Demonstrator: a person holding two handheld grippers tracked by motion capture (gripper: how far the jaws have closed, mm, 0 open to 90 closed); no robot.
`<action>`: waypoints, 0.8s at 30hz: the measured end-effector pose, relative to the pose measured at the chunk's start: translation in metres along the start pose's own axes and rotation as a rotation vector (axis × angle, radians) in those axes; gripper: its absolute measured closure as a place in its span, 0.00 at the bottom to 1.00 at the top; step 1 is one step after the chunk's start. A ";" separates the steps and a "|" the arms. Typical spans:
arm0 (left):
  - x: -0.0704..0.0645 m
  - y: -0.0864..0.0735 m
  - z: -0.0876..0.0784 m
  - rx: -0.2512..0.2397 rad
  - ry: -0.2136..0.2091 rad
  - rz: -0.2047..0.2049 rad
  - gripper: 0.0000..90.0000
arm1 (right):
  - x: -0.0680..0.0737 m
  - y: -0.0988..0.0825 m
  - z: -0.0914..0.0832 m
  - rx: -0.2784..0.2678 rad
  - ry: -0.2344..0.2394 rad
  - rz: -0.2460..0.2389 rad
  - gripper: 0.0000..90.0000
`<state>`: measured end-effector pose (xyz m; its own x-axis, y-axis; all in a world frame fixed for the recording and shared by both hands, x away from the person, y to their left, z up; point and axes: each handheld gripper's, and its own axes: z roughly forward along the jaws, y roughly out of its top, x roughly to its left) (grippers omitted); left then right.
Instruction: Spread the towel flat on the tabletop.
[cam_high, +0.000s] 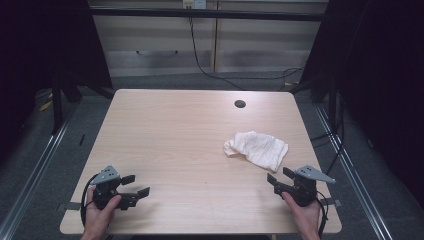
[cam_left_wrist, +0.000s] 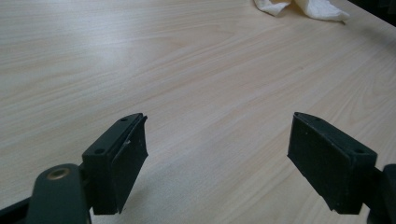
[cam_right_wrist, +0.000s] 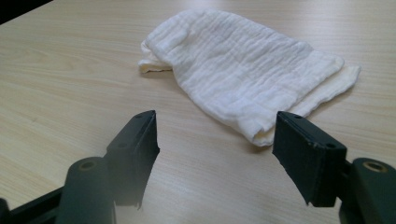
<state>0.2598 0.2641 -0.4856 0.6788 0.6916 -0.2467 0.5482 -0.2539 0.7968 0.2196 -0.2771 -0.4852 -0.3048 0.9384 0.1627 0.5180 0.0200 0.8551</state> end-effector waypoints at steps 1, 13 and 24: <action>0.000 0.000 0.000 0.000 0.000 0.000 0.21 | 0.000 0.000 0.001 0.005 0.005 0.002 0.33; -0.001 0.000 0.005 0.022 -0.003 0.013 0.21 | 0.004 0.006 0.005 0.074 0.071 -0.016 0.33; -0.004 -0.001 0.002 0.017 -0.014 0.029 0.21 | 0.008 0.018 0.011 0.141 0.151 -0.023 0.39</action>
<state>0.2573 0.2601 -0.4862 0.7013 0.6741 -0.2319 0.5367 -0.2850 0.7942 0.2356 -0.2652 -0.4740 -0.4288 0.8749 0.2253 0.6134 0.0989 0.7836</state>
